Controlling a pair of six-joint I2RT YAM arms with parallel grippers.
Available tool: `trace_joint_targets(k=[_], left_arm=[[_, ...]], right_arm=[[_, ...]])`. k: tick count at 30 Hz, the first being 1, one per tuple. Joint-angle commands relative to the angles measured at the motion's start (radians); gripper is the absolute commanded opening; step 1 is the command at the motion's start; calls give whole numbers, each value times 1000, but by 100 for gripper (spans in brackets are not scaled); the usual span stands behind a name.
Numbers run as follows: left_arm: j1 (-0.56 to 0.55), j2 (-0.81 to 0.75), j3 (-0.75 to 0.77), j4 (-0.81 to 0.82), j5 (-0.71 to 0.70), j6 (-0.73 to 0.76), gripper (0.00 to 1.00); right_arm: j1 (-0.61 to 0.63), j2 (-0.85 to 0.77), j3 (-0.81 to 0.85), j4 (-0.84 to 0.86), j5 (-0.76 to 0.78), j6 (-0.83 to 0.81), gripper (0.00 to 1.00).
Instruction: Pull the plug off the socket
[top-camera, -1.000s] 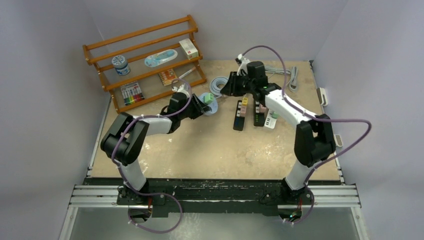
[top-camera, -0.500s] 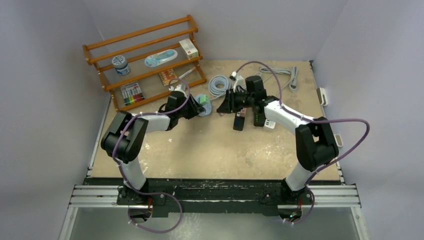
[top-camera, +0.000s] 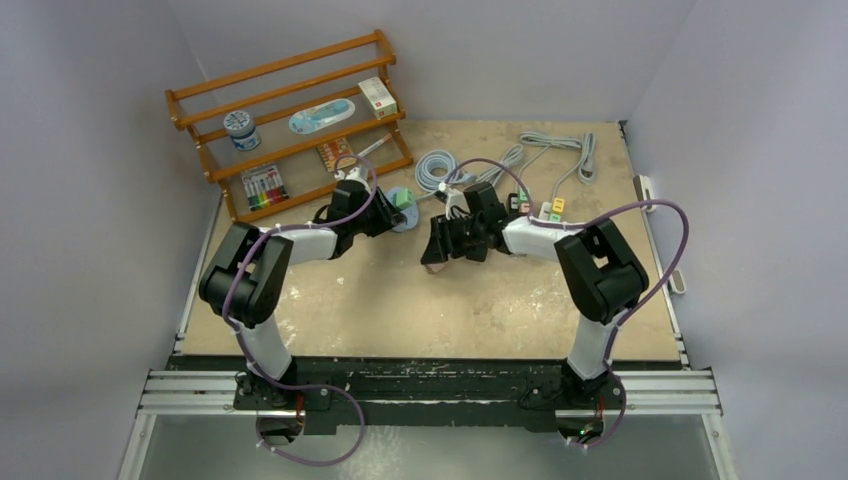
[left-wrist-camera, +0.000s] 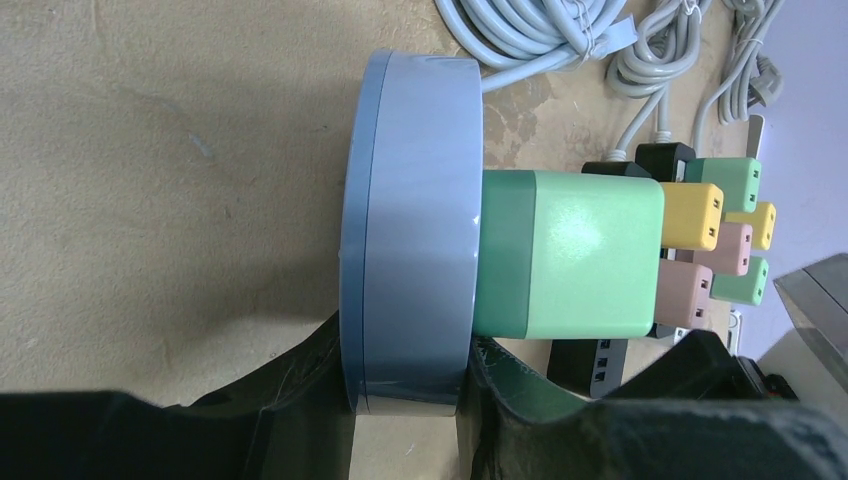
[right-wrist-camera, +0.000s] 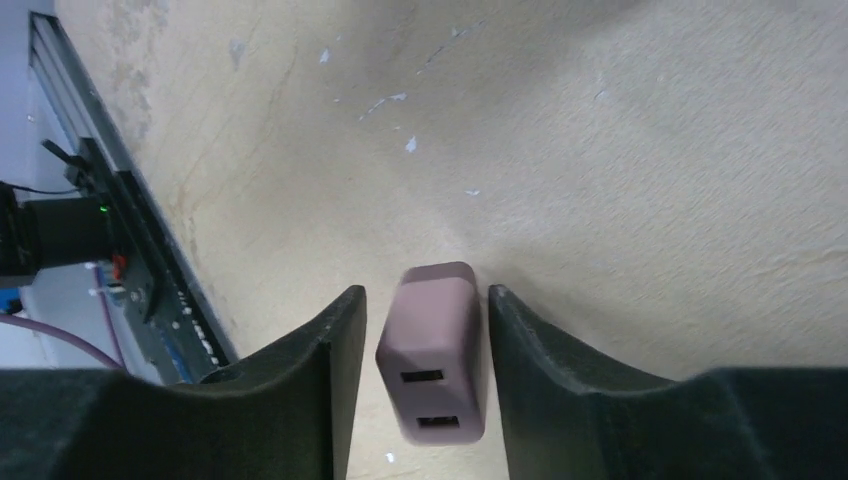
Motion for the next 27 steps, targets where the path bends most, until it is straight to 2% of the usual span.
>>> trace_joint_targets(k=[1,2,4,5,8,13,18,23,27], left_arm=[[19,-42,27,-5,-55,26,0],[19,-43,27,-7,-56,27,0],[17,-40,27,-5,-57,27,0],[18,-39,27,-5,-57,27,0],[15,-35,22,2,-59,23,0],[-9,-34,-9,20,-90,22,0],[-19,-28,-41,51,-111,12,0],[-24,-26,-68,94,-127,-18,0],[-28,-30,-80,114,-143,-20,0]], right_arm=[[-4,4,90,-13,33,-42,59],[-4,-5,104,-27,53,-54,78],[-4,-24,135,-56,87,-80,91],[-5,-35,154,-72,111,-85,93],[-4,-86,193,-63,160,-81,93],[-5,-166,180,107,197,-25,94],[-4,-59,294,56,201,-33,89],[-20,52,368,70,183,93,81],[-23,115,423,61,159,126,77]])
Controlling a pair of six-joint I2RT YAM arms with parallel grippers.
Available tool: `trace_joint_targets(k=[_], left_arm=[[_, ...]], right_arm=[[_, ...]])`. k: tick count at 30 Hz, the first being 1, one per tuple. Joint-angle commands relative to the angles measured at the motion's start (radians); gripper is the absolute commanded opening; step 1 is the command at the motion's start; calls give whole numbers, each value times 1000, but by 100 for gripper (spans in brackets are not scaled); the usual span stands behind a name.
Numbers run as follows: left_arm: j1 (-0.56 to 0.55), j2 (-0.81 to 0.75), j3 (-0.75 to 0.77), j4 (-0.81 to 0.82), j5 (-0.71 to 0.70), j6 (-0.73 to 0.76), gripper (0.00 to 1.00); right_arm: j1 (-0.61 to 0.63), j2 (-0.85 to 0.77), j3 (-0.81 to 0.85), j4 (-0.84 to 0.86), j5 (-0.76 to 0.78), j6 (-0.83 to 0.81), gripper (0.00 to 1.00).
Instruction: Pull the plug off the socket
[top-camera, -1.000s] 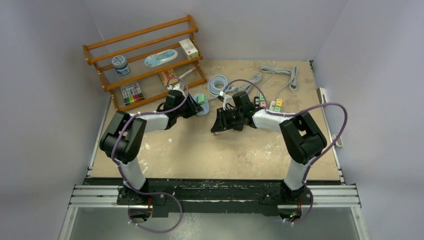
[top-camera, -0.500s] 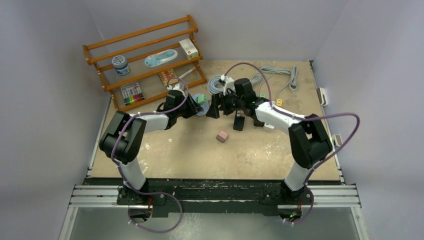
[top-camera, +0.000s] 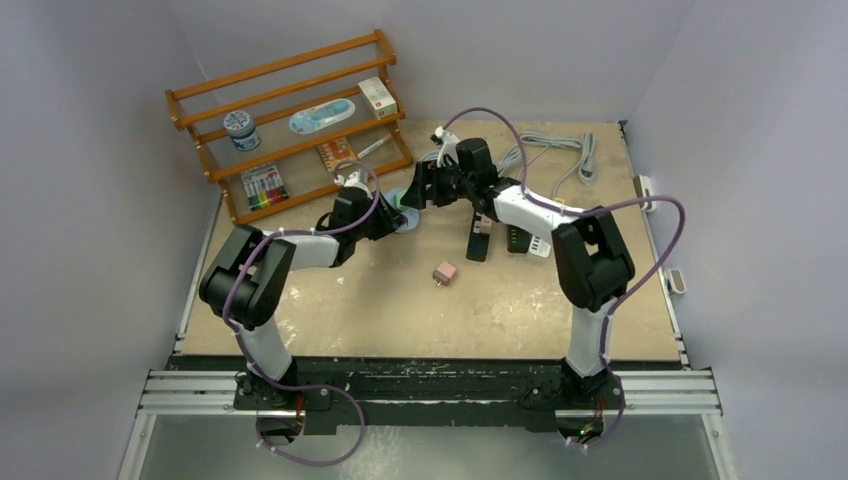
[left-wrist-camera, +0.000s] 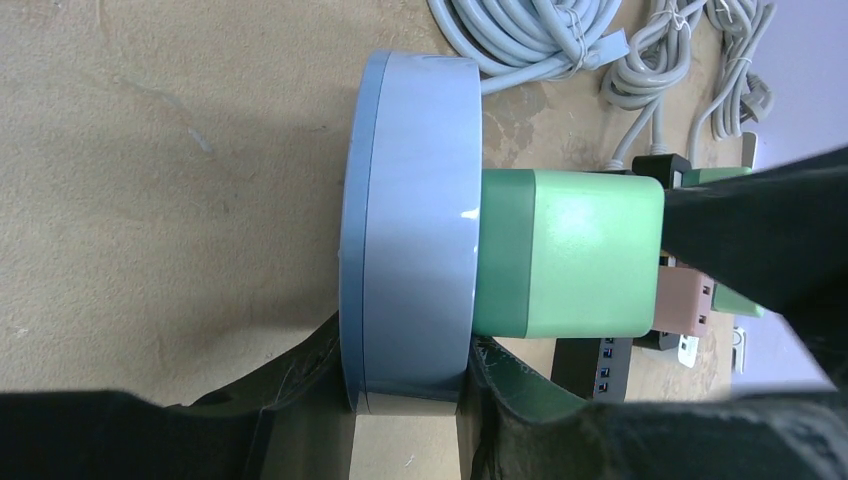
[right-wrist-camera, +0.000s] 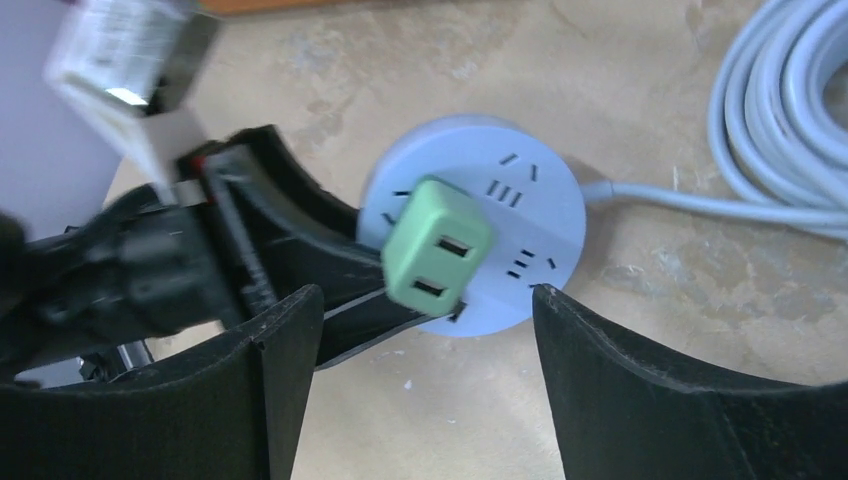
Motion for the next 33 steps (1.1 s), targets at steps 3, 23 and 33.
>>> trace_joint_targets(k=[3,23,33], left_arm=[[-2,-18,-20,16,-85,-2,0],[-35,23,-19,19,-123,6,0],[-27,88,53,-49,-150,36,0]], right_arm=[[-8,65,115,3,-32,75,75],[-8,197,180,35,-75,113,52],[-25,162,234,-17,-112,60,0]])
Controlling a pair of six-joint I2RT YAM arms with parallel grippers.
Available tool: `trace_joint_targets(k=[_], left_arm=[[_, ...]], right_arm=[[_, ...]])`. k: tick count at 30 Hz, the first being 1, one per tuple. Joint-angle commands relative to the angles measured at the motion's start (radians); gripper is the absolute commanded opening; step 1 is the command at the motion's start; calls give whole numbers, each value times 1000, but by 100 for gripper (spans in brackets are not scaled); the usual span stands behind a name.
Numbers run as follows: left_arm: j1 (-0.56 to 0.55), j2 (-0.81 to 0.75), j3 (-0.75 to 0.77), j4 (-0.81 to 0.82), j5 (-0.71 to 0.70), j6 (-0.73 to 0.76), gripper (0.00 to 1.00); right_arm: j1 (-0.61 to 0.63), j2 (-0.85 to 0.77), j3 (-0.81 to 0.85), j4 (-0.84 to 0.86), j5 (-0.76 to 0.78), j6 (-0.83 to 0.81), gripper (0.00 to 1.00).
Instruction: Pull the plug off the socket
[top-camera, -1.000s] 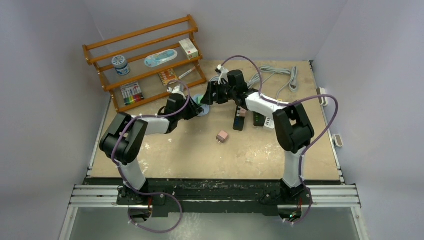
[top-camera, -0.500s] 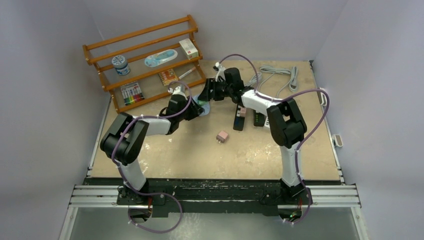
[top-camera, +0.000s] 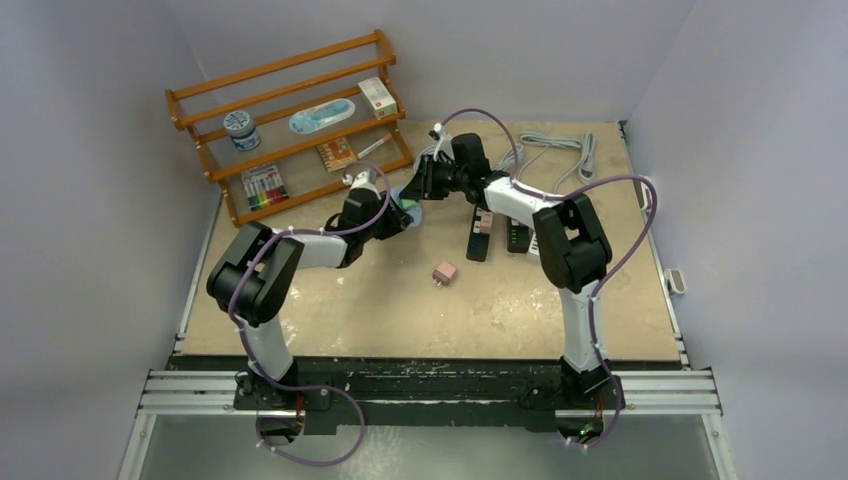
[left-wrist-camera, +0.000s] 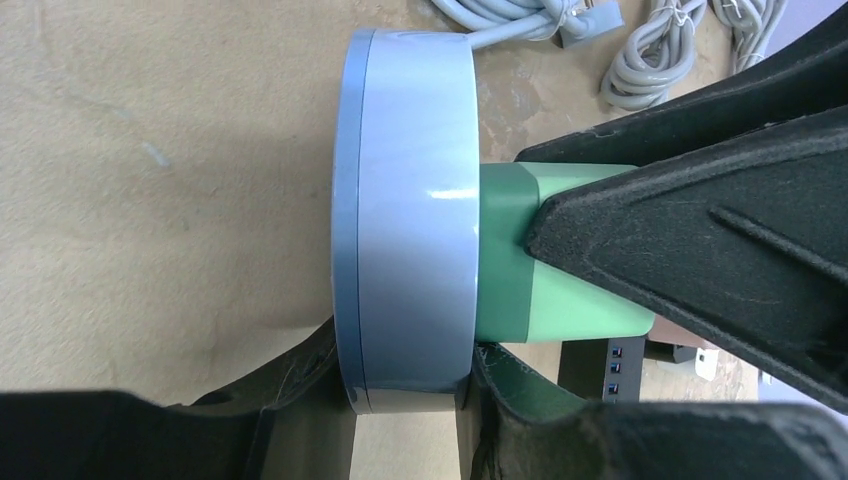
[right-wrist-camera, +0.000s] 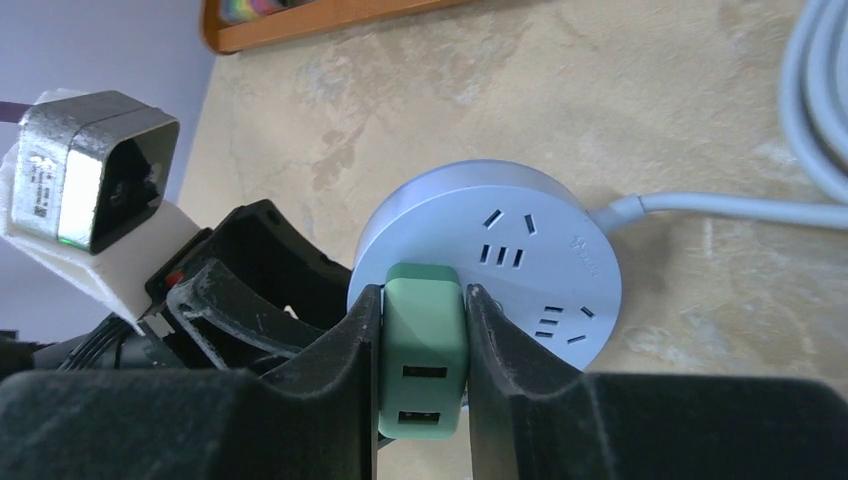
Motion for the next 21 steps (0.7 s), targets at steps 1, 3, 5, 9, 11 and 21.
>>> trace_joint_targets(k=[1,3,5,9,11,21], left_arm=[[23,77,51,-82,-72,12,0],[25,97,60,-70,-67,-5,0],[26,111,64,-53,-72,-18,0],[32,133,73,-35,-87,-35,0],[36,135,71,-30,-99,-46,0],[41,179,128,-57,-97,-41,0]], right_arm=[[24,-79,117,-144,212,-183,0],[79,-149,110,-165,388,-270,0],[8,-215,-1,62,40,-172,0],[-69,-228,19,-20,39,-78,0],[-73,-291,-57,75,-111,-76,0],[-103,-416,-71,-15,51,-58,0]])
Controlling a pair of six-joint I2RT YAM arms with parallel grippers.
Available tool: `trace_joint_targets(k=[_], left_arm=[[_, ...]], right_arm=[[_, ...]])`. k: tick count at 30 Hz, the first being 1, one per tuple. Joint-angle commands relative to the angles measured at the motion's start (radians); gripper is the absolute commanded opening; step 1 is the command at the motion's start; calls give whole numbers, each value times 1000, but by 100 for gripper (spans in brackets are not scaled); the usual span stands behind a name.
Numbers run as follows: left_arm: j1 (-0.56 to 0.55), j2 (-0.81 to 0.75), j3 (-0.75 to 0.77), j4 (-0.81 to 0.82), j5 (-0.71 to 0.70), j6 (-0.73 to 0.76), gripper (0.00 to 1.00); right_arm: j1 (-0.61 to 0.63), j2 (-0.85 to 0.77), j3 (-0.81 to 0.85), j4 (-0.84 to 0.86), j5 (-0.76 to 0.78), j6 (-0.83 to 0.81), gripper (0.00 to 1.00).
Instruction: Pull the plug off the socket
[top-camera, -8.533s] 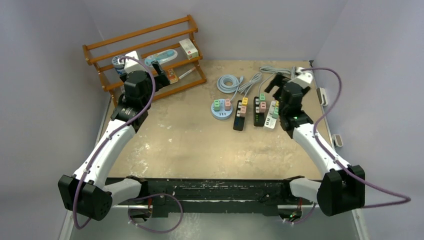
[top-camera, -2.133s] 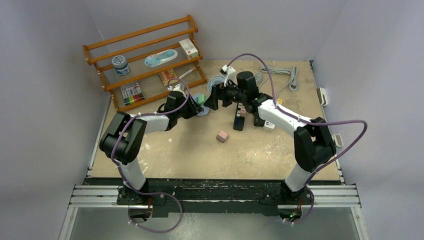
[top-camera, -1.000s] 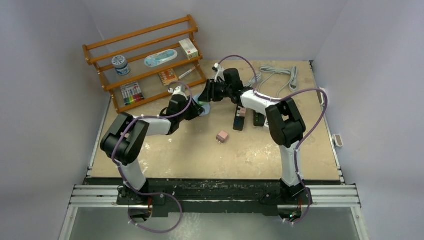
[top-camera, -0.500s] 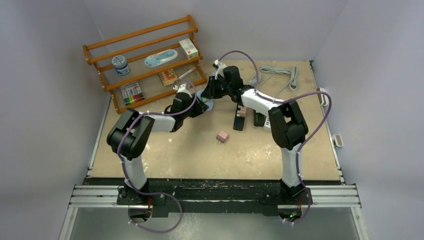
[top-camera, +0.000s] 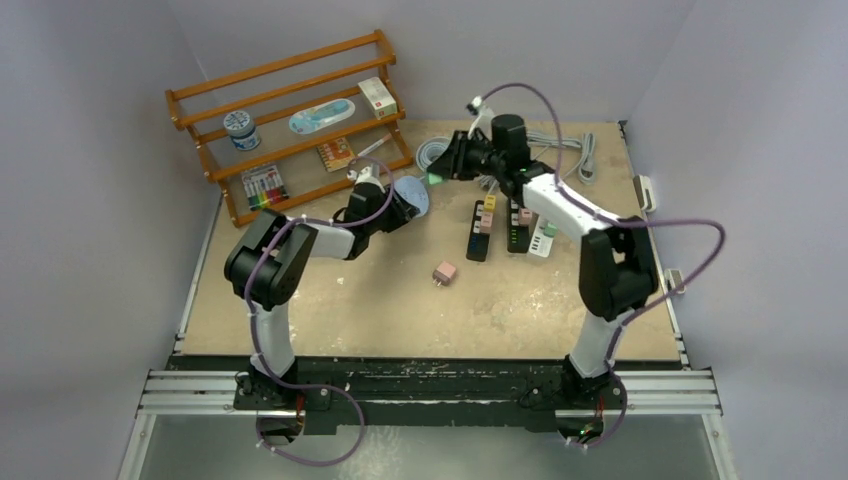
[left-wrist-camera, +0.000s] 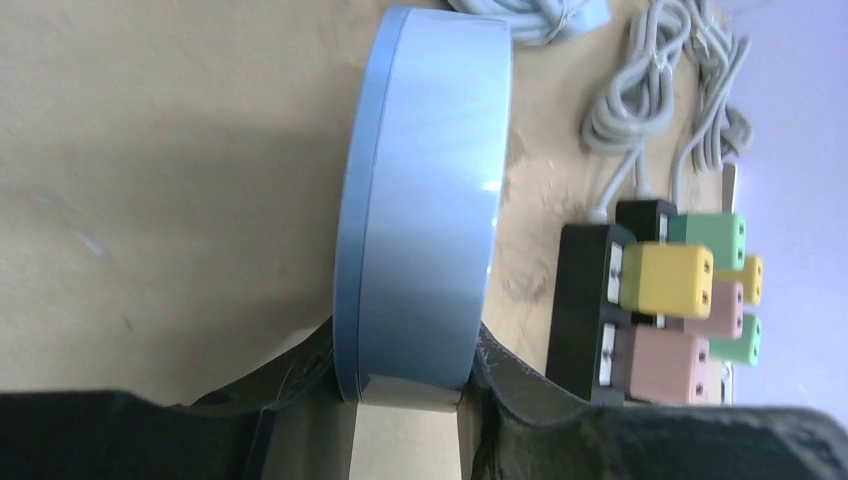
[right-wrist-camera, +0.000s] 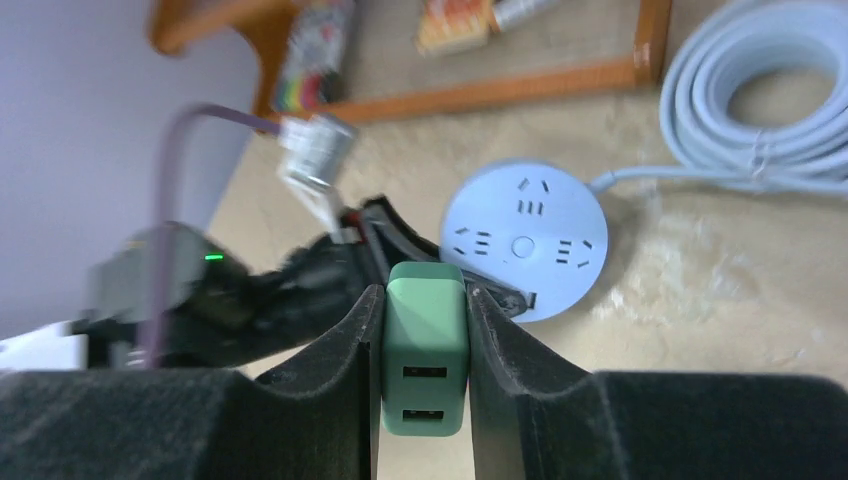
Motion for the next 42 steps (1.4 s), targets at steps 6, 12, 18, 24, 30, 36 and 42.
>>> trace_joint_targets(k=[6,12,18,24,30,36,42], left_arm=[[44,65,80,-147,-90,40,0],[42,149,266,-332,23,135,1],[48,174,410,-602,39,241,63],[67,138,507,-906,-116,314,76],[150,-54,452,-952,-245,338,82],[198,-257,467,-997,-11,556,84],[196,-415,523,-1169,179,873,86]], right_arm=[[-79,-274,-151,306,-173,134,0],[-64,-285,-177,130,-117,-62,0],[-63,-368,-347,130,-108,-115,0],[-48,-413,-472,220,-128,-82,0],[135,-368,-404,151,29,-235,0],[216,-229,-385,241,-76,-238,0],[243,-46,-233,177,-172,-298,0]])
